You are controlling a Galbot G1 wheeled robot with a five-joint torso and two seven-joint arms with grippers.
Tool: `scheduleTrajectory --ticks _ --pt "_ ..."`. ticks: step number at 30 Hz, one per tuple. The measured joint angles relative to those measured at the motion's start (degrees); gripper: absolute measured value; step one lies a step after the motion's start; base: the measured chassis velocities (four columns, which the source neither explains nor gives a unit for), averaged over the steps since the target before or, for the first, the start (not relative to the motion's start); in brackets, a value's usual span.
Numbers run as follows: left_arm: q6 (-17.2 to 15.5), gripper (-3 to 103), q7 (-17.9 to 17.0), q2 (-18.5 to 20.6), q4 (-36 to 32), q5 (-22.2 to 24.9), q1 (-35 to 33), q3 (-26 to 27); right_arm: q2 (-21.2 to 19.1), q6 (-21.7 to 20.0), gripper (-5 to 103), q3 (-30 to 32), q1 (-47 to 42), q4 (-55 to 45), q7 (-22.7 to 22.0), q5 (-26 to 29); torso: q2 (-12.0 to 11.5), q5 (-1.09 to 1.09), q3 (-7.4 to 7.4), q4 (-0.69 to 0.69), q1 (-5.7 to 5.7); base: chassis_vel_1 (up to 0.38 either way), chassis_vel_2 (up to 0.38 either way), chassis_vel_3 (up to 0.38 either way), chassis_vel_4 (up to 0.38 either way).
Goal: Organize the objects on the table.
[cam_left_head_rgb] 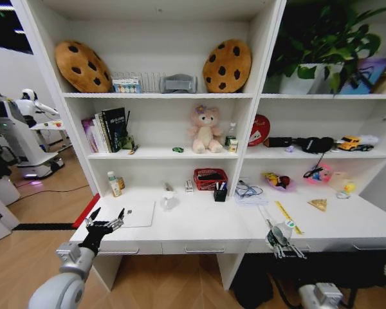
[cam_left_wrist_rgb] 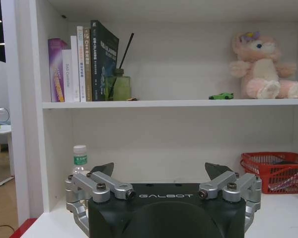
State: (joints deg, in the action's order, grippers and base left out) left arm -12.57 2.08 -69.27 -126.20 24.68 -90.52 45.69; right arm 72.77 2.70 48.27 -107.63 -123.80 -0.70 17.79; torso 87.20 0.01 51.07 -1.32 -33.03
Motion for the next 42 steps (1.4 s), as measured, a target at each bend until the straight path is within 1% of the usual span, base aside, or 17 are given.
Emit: scheduleTrajectory --ticks 8,9,10,13,16,18,23,26,28,31,33,34,35,37,38,41,42 --pt "0.0 100 0.0 0.0 0.0 0.0 0.0 0.0 0.0 0.5 22 0.0 0.2 0.5 0.1 0.0 0.0 -0.02 0.01 0.0 -0.01 -0.192 -0.232 0.187 0.232" --pt "0.0 100 0.0 0.0 0.0 0.0 0.0 0.0 0.0 0.7 22 0.0 0.3 0.6 0.2 -0.1 0.0 0.03 0.01 0.01 -0.01 -0.231 -0.195 0.247 0.237" --pt "0.0 100 0.0 0.0 0.0 0.0 0.0 0.0 0.0 0.7 22 0.0 0.3 0.7 0.2 -0.1 0.0 -0.02 0.01 0.01 -0.02 -0.228 -0.243 0.247 0.241" --pt "0.0 100 0.0 0.0 0.0 0.0 0.0 0.0 0.0 0.8 22 -0.1 0.4 0.7 0.2 -0.3 0.0 0.02 0.01 0.0 -0.03 -0.22 -0.24 0.207 0.233" --pt "0.0 100 0.1 0.0 0.0 0.0 0.0 0.0 0.0 1.2 22 -0.5 0.5 1.0 0.2 -1.3 0.0 -0.03 0.02 -0.01 -0.03 -0.194 -0.221 0.177 0.206" --pt "0.0 100 0.1 0.0 0.0 0.0 0.0 0.0 0.2 2.0 22 -1.2 1.0 2.0 0.2 -3.1 0.0 0.02 0.01 0.01 -0.01 -0.13 -0.186 0.103 0.143" --pt "0.0 100 0.0 0.0 0.0 0.0 0.0 0.0 1.0 3.4 22 -2.9 2.1 5.2 1.1 -5.4 0.0 0.0 0.01 0.0 -0.01 -0.047 -0.078 0.046 0.068" --pt "0.0 100 0.0 0.0 0.0 0.0 0.0 0.0 1.8 3.5 22 -4.9 2.0 7.5 1.4 -5.4 0.0 -0.05 0.01 0.01 -0.01 0.012 0.04 -0.004 -0.058" --pt "0.0 100 0.0 0.0 0.0 0.0 0.0 0.0 2.3 3.5 22 -6.0 1.9 8.7 1.8 -5.1 0.0 -0.02 0.01 0.0 -0.01 0.048 0.064 -0.02 -0.055" --pt "0.0 100 0.0 0.0 0.0 0.0 0.0 0.0 3.8 2.9 22 -9.5 1.4 13.7 2.8 -2.6 0.0 -0.03 0.01 0.01 -0.01 0.023 0.035 -0.01 -0.013" --pt "0.0 100 0.0 0.0 0.0 0.0 0.0 0.0 4.2 2.6 22 -10.4 1.3 15.0 2.8 -1.5 0.0 0.0 0.01 0.01 -0.01 0.0 0.0 0.0 0.0" --pt "0.0 100 0.0 0.0 0.0 0.0 0.0 0.0 4.7 1.5 22 -11.4 0.8 16.7 2.7 1.0 0.0 -0.01 0.01 0.0 -0.01 0.0 0.0 0.0 0.0" --pt "0.0 100 0.0 0.0 0.0 0.0 0.0 0.0 4.7 1.5 22 -11.4 0.8 16.7 2.7 1.0 0.0 -0.01 0.01 0.0 -0.01 0.0 0.0 0.0 0.0" --pt "0.0 100 0.0 0.0 0.0 0.0 0.0 0.0 5.5 -0.6 22 -12.7 0.4 19.6 2.1 6.1 0.0 -0.02 0.0 0.0 -0.01 0.0 0.0 0.0 0.0" --pt "0.0 100 0.0 0.0 0.0 0.0 0.0 0.0 5.5 -0.6 22 -12.7 0.4 19.6 2.1 6.1 0.0 -0.02 0.0 0.0 -0.01 0.0 0.0 0.0 0.0" --pt "0.0 100 0.0 0.0 0.0 0.0 0.0 0.0 6.4 -1.6 22 -14.6 0.7 27.7 1.3 10.9 0.0 -0.01 0.0 0.01 -0.01 0.0 0.0 0.0 0.0" --pt "0.0 100 0.0 0.0 0.0 0.0 0.0 0.0 6.4 -1.6 22 -14.6 0.7 27.7 1.3 10.9 0.0 -0.01 0.0 0.01 -0.01 0.0 0.0 0.0 0.0"
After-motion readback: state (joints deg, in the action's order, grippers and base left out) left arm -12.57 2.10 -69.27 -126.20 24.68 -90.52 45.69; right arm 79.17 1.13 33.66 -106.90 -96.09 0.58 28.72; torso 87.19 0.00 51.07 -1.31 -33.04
